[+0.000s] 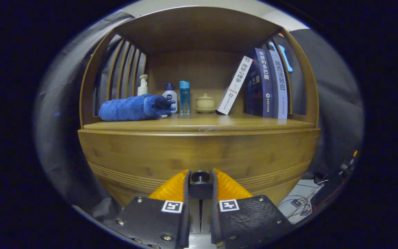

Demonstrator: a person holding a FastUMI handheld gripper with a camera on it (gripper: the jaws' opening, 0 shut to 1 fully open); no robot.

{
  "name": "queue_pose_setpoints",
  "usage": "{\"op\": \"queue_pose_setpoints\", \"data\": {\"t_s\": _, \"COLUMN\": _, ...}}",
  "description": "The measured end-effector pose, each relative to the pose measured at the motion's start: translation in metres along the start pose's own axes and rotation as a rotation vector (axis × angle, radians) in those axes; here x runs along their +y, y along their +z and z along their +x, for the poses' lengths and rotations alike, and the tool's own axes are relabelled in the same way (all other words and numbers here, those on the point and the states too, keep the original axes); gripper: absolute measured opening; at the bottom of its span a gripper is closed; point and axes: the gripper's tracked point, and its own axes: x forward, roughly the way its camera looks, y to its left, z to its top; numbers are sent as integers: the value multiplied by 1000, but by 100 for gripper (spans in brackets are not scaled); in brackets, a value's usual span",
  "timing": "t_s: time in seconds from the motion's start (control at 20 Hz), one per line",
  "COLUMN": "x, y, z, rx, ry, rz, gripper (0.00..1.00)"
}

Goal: Pull open the drawer, take out the items inside it, and place them on the countertop above the cabinet.

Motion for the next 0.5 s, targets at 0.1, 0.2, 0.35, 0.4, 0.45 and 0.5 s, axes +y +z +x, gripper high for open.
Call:
{"op": "queue_pose_setpoints", "data": {"t_s": 0.1, "x": -1, "y": -1, "z": -12, "rx": -9, "ry": 5, "rz": 8, "gripper": 24}}
{"op": "queue_pose_setpoints", "data": {"t_s": 0.2, "x": -3, "y": -3, "z": -33, "rx": -15, "ry": 14, "rz": 1, "gripper": 24}}
{"op": "queue_pose_setpoints", "data": {"t_s": 0.35, "x": -4, "y": -6, "z": -47, "rx": -12, "ry": 24, "rz": -27, "gripper": 24}}
{"op": "queue_pose_setpoints", "data": {"t_s": 0.4, "x": -5, "y": -7, "z": -52, "rx": -10, "ry": 28, "rz": -25, "gripper": 24}}
{"op": "queue_pose_setpoints", "data": {"t_s": 0.45, "x": -5, "y": -8, "z": -56, "rx": -10, "ry": 32, "rz": -20, "gripper": 24}}
{"op": "queue_pose_setpoints", "data": {"t_s": 0.5, "x": -5, "y": -9, "z": -61, "rx": -9, "ry": 36, "rz": -19, "gripper": 24}}
